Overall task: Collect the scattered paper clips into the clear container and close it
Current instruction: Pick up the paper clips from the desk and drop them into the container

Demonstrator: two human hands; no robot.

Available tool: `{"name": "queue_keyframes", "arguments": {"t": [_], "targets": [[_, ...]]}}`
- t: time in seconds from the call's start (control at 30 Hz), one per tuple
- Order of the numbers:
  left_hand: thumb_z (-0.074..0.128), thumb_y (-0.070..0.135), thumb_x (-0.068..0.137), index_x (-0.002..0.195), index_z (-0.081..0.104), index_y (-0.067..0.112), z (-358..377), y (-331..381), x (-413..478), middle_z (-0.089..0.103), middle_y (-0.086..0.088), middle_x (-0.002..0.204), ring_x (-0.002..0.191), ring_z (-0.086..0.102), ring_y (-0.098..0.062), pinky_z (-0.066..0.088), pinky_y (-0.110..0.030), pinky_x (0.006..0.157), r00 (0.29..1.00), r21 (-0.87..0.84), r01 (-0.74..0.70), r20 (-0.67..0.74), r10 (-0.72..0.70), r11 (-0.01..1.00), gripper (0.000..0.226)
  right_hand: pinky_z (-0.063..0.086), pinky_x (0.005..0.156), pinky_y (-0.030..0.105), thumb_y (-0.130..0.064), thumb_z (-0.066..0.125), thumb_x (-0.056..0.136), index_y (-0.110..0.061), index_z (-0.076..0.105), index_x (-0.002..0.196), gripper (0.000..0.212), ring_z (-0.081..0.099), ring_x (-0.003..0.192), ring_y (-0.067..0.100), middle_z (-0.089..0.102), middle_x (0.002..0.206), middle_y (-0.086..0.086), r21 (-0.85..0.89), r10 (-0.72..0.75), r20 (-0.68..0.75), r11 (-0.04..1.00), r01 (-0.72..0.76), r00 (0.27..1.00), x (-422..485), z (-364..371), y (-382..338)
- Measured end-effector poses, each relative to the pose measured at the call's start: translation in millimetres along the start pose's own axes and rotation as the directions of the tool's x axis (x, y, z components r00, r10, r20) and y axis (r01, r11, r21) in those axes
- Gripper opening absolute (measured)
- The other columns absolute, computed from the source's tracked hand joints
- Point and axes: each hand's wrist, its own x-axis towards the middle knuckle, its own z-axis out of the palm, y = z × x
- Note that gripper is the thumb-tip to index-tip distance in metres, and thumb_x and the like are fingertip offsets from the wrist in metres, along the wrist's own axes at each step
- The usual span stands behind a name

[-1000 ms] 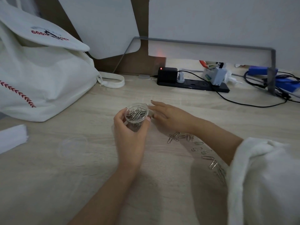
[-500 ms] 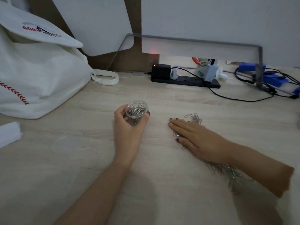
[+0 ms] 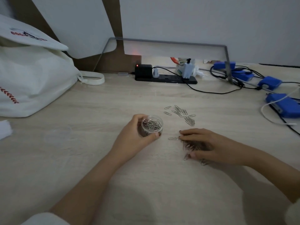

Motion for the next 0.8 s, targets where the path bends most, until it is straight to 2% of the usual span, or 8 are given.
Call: {"name": "queue_keyframes", "arguments": {"t": [0.07, 0.17, 0.33, 0.47, 0.53, 0.63, 0.73, 0.8], "targets": [[0.078, 0.037, 0.069, 0.112, 0.046, 0.032, 3.3, 3.1, -6.8, 0.058, 0.024, 0.108, 0.094, 0.049, 0.026, 0.034, 0.004, 0.076, 1.0, 0.006, -0.008, 0.01, 0.008, 1.0, 0.054, 0.018, 0.1, 0.0, -0.052, 0.059, 0.074, -0.049, 0.043, 0.125, 0.054, 0.021, 0.125, -0.018, 0.028, 0.134, -0.037, 0.079, 0.016, 0.0, 0.997, -0.016, 1.0, -10.1, 1.2, 2.7], [0.077, 0.039, 0.07, 0.112, 0.045, 0.033, 8.3, 7.8, -15.1, 0.058, 0.023, 0.109, 0.094, 0.048, 0.026, 0.034, 0.004, 0.076, 1.0, 0.021, -0.016, 0.016, 0.016, 1.0, 0.054, 0.034, 0.1, 0.012, -0.039, 0.062, 0.076, -0.041, 0.057, 0.116, 0.04, 0.037, 0.119, -0.006, 0.043, 0.125, -0.024, 0.173, 0.027, -0.155, 0.985, 0.001, 0.988, -20.4, 11.4, 7.9], [0.075, 0.044, 0.07, 0.12, 0.045, 0.03, 18.3, 14.9, -30.0, 0.058, 0.018, 0.118, 0.107, 0.052, 0.01, 0.034, 0.001, 0.08, 0.998, 0.054, -0.041, 0.052, 0.038, 0.998, 0.06, 0.038, 0.076, 0.006, -0.012, 0.062, 0.083, -0.024, 0.067, 0.098, 0.02, 0.052, 0.091, 0.0, 0.052, 0.103, -0.007, 0.275, 0.086, -0.381, 0.961, 0.024, 0.921, -23.0, 27.3, 1.0], [0.072, 0.049, 0.071, 0.12, 0.043, 0.033, 22.5, 20.5, -38.4, 0.056, 0.018, 0.12, 0.11, 0.05, 0.007, 0.035, -0.004, 0.083, 0.994, 0.095, -0.073, 0.084, 0.066, 0.993, 0.06, 0.037, 0.073, 0.002, -0.01, 0.059, 0.084, -0.019, 0.065, 0.093, 0.014, 0.053, 0.088, -0.004, 0.054, 0.095, -0.012, 0.165, 0.076, -0.436, 0.986, -0.004, 0.897, -14.5, 30.3, -6.2], [0.072, 0.05, 0.07, 0.121, 0.043, 0.033, 22.0, 21.7, -39.5, 0.055, 0.02, 0.12, 0.109, 0.049, 0.011, 0.034, 0.0, 0.082, 0.994, 0.1, -0.072, 0.087, 0.063, 0.992, 0.061, 0.034, 0.072, 0.001, -0.009, 0.058, 0.085, -0.016, 0.064, 0.094, 0.013, 0.051, 0.082, -0.003, 0.053, 0.093, -0.01, 0.044, 0.045, -0.46, 0.999, -0.027, 0.887, -8.8, 31.4, -7.5], [0.072, 0.05, 0.07, 0.121, 0.042, 0.034, 21.2, 21.8, -38.7, 0.055, 0.02, 0.121, 0.109, 0.048, 0.012, 0.033, 0.001, 0.083, 0.994, 0.107, -0.071, 0.088, 0.062, 0.992, 0.061, 0.03, 0.072, 0.009, -0.008, 0.054, 0.086, -0.008, 0.062, 0.095, 0.012, 0.045, 0.081, 0.008, 0.054, 0.094, -0.001, -0.119, 0.011, -0.467, 0.99, -0.075, 0.884, -0.8, 31.0, -11.5], [0.072, 0.05, 0.07, 0.123, 0.043, 0.031, 21.2, 20.2, -37.1, 0.056, 0.017, 0.124, 0.114, 0.05, 0.004, 0.037, -0.013, 0.093, 0.993, 0.113, -0.076, 0.094, 0.065, 0.991, 0.064, 0.032, 0.071, 0.023, -0.007, 0.05, 0.088, -0.004, 0.06, 0.096, 0.012, 0.052, 0.085, 0.022, 0.057, 0.097, 0.009, -0.244, -0.007, -0.471, 0.962, -0.123, 0.882, 5.1, 30.5, -17.1], [0.072, 0.051, 0.07, 0.124, 0.043, 0.031, 21.0, 19.7, -36.5, 0.056, 0.017, 0.124, 0.115, 0.05, 0.003, 0.039, -0.018, 0.096, 0.993, 0.12, -0.081, 0.097, 0.069, 0.99, 0.065, 0.031, 0.07, 0.025, -0.009, 0.045, 0.091, -0.005, 0.057, 0.098, 0.014, 0.051, 0.092, 0.026, 0.054, 0.1, 0.009, -0.261, 0.038, -0.474, 0.948, -0.182, 0.88, 8.1, 31.1, -20.9]]}}
